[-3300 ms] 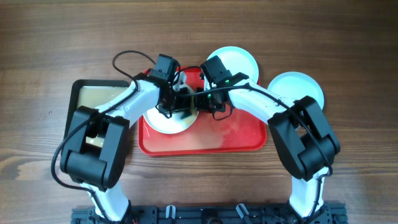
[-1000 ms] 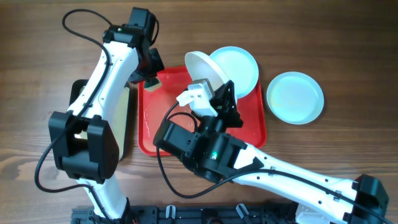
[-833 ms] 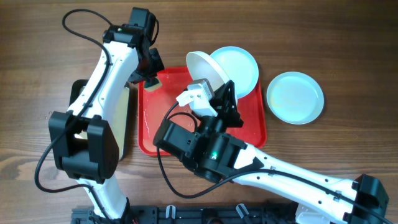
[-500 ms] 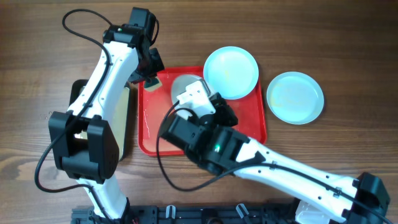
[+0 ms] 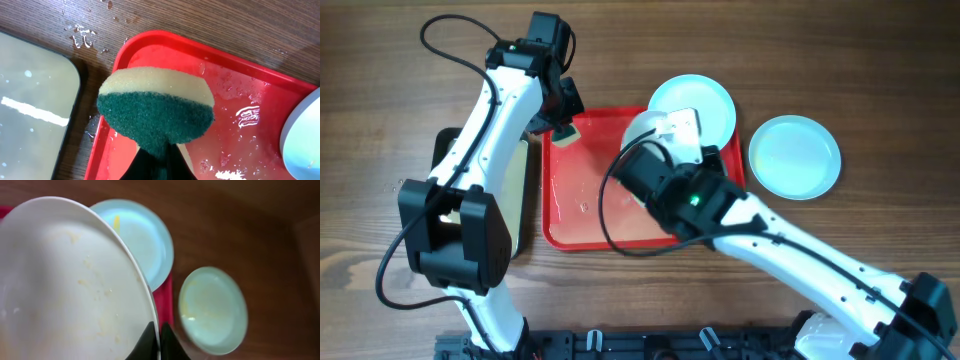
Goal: Clean dirty plates on tray and stack at the side
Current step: 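Carry the white plate right and stack it on the cleaned plate, then reach the right gripper to the last light-blue plate and drag it to tray center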
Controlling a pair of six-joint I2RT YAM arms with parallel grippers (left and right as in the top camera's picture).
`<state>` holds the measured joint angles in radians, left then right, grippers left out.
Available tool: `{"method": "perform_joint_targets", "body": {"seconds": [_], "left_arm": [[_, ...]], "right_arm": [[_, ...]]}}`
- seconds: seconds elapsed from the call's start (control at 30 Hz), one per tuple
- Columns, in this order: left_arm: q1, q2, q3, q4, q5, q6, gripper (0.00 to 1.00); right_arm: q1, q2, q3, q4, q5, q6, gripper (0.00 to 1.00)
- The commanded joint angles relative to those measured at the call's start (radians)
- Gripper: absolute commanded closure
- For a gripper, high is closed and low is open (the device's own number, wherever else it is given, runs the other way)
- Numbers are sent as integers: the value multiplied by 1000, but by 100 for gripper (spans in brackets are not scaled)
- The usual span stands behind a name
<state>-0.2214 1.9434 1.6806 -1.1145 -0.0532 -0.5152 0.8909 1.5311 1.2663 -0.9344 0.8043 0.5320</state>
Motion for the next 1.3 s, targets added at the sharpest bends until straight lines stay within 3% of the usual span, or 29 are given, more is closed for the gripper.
{"method": "perform_joint_targets", "body": {"seconds": [0.0,0.13,0.23,0.33,0.47,0.63,0.67,0.7,0.73,0.77,0.93,1.0,1.13,1.27], "left_arm": [[-1,1,6,13,12,-18,96],[-36,2,6,30,12,-17,96],[-64,6,6,47,12,-17,96],[-78,22,6,56,11,-17,96],[-78,30,6,56,11,-17,96],[-78,30,6,61,12,-17,96],[-78,30,6,63,12,-17,96],[-78,30,6,64,12,-18,96],[-78,30,6,67,12,-18,96],[-78,30,6,73,12,-18,96],[-78,30,6,79,12,-17,96],[-78,30,6,78,12,-17,96],[-78,30,6,78,12,-17,96],[-78,30,6,69,12,-17,96]], "right_arm": [[-134,-32,1,25,-212,18,96],[-524,-77,1,86,-645,-114,96],[-848,-71,1,64,-840,-160,96],[-1126,-55,-21,61,-883,-166,96],[-1251,-31,-132,115,-860,-164,96],[-1270,-29,-328,296,-890,-137,96],[-1270,-27,-344,310,-892,-138,86],[-1270,-24,-356,328,-914,-158,67],[-1268,-19,-356,340,-977,-198,57],[-1256,-20,-354,343,-1011,-200,52],[-1101,-20,-227,298,-1072,-245,47],[-983,-16,-176,319,-1056,-164,36],[-750,84,-172,423,-972,116,45],[-676,197,-172,451,-921,186,52]]}}
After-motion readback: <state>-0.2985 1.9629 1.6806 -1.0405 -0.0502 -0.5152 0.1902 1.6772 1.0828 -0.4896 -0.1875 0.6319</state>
